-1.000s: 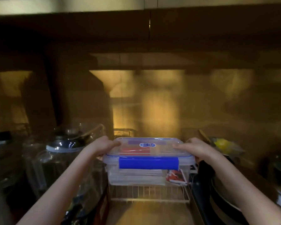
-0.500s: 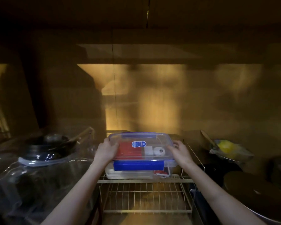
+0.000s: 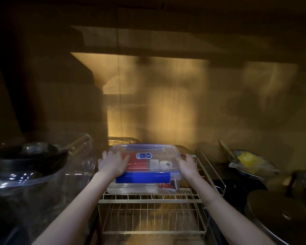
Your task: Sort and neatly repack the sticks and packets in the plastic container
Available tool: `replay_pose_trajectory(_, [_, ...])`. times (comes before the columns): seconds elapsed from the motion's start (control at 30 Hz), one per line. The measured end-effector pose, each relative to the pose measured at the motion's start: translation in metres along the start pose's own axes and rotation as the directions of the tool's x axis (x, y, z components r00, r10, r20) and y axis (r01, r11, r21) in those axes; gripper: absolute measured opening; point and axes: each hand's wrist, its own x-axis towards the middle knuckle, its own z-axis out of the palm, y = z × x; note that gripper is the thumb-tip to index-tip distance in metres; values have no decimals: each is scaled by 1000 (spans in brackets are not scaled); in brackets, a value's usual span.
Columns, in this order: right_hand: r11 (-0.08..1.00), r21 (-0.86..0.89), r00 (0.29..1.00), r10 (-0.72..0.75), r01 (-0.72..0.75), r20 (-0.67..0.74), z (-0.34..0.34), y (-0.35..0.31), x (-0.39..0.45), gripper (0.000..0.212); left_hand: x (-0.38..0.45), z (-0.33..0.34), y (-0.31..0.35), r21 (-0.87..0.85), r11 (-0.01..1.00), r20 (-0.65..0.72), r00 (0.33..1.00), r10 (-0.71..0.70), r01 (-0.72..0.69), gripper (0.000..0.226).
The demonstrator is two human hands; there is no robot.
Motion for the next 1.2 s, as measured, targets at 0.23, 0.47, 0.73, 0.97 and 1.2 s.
replay_pose_trajectory(0.23, [1000, -21, 1000, 5, -5, -8, 8, -3, 17, 32, 15, 11, 15, 66, 988, 41, 990, 137, -140, 70])
replay_pose_trajectory(0.47, [999, -48, 1000, -23, 22, -21, 18, -2, 43, 29, 40, 13, 13, 106, 982, 66, 986, 152, -159, 69])
replay_pose_trajectory(0.73, [996, -73, 998, -47, 44, -41, 26, 2, 64, 30, 66, 20, 8, 111, 981, 30, 988, 154, -157, 69])
replay_pose_trajectory(0.97, [994, -102, 998, -51, 47, -36, 24, -1, 63, 32, 64, 17, 10, 109, 981, 22, 987, 159, -160, 67])
replay_pose_trajectory(1.2, [953, -102, 955, -293, 287, -55, -4, -56, 31, 39, 65, -19, 22, 15, 985, 130, 977, 168, -171, 43])
